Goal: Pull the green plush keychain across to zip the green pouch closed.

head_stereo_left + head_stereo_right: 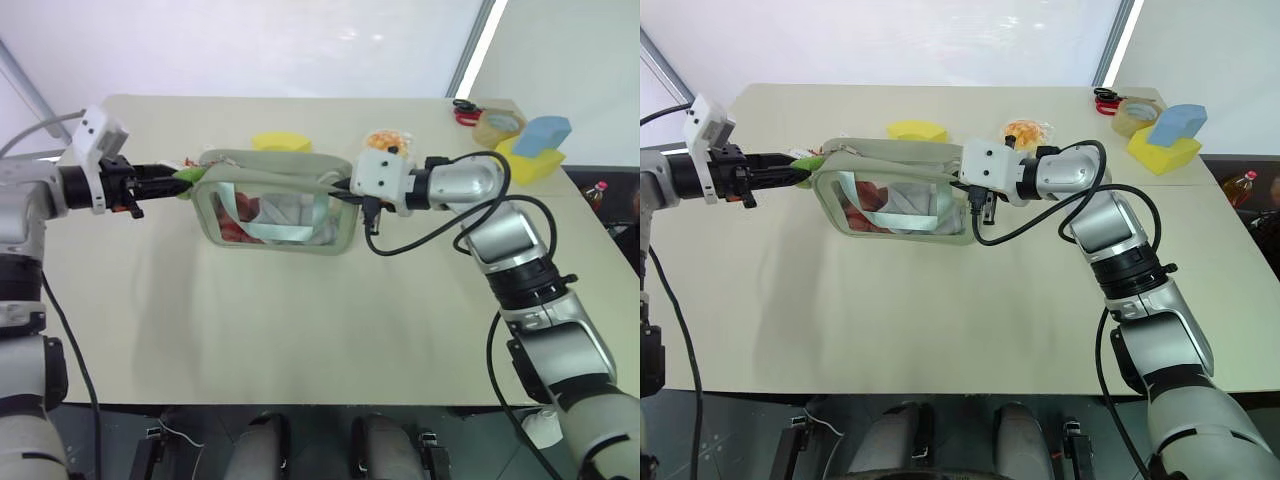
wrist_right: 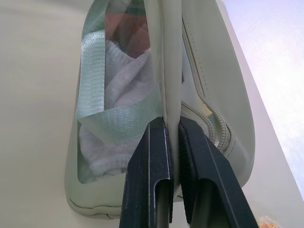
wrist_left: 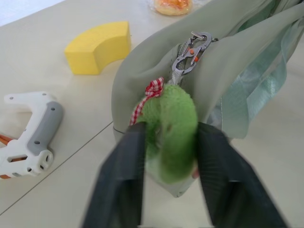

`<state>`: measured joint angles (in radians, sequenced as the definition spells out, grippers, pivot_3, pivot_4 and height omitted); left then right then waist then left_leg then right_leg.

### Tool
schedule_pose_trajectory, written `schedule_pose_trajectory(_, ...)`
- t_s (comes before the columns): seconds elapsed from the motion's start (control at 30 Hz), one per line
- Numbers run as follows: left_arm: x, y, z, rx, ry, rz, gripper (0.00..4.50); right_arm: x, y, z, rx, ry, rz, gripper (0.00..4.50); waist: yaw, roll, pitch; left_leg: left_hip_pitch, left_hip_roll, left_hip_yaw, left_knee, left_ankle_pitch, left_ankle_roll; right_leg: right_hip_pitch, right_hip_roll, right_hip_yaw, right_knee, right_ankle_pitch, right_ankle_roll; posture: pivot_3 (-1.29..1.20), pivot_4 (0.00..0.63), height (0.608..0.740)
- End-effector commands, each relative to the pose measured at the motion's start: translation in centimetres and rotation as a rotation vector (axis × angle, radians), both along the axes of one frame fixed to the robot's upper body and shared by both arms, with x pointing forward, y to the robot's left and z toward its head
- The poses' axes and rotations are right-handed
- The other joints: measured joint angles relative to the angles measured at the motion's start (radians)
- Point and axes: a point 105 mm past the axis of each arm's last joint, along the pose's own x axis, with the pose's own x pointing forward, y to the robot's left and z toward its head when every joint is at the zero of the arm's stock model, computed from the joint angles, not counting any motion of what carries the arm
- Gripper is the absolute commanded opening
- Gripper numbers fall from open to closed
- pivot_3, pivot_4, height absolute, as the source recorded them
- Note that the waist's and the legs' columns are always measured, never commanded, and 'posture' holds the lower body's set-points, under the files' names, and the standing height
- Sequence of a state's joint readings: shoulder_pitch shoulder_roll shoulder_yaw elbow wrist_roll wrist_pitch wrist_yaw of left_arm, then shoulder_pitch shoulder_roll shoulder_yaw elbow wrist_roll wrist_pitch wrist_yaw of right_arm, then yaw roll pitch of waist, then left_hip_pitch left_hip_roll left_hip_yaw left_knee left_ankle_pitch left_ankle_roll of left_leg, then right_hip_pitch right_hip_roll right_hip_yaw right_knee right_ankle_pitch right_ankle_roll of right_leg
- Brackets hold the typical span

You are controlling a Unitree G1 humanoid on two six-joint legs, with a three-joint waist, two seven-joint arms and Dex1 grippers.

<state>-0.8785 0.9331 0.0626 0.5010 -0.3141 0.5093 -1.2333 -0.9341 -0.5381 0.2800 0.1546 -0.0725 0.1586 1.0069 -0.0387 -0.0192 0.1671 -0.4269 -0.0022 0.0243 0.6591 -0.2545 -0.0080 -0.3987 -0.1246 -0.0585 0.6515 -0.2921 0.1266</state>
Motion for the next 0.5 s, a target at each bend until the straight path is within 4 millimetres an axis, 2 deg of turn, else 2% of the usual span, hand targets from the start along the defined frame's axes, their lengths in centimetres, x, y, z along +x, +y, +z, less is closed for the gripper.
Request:
schedule_pose_trajectory(0.03, -0.4, 0.6, 2.8, 0.006, -0.090, 0.009, 0.03, 0.1, 0.0, 1.0, -0.001, -0.038, -0.003, 0.00, 0.000, 0.000, 0.000, 0.000, 0.000, 0.000, 0.000, 0.000, 0.000, 0.000, 0.000, 0.000, 0.000, 0.000, 0.000, 0.00, 0.150, 0.740)
schedule_pose_trajectory(0.2, 0.0, 0.3, 3.5, 0.000, -0.118, 0.011, 0.03, 0.2, 0.1, 1.0, 0.000, -0.038, -0.002, 0.00, 0.000, 0.000, 0.000, 0.000, 0.000, 0.000, 0.000, 0.000, 0.000, 0.000, 0.000, 0.000, 0.000, 0.000, 0.000, 0.00, 0.150, 0.740)
schedule_pose_trajectory(0.4, 0.2, -3.7, 5.9, -0.036, -0.199, -0.123, 0.03, 0.4, 0.2, 1.0, 0.000, -0.044, -0.003, 0.00, 0.003, 0.000, 0.000, 0.000, 0.000, 0.000, 0.001, 0.000, 0.000, 0.001, 0.000, 0.000, 0.000, 0.000, 0.000, 0.00, 0.150, 0.740)
schedule_pose_trajectory(0.5, 0.0, -6.0, 6.2, -0.028, -0.210, -0.197, 0.03, 0.5, 0.3, 1.0, -0.001, -0.047, -0.003, 0.00, 0.002, 0.000, 0.000, 0.000, 0.000, 0.000, 0.001, 0.000, 0.000, 0.001, 0.000, 0.000, 0.000, 0.000, 0.000, 0.00, 0.150, 0.740)
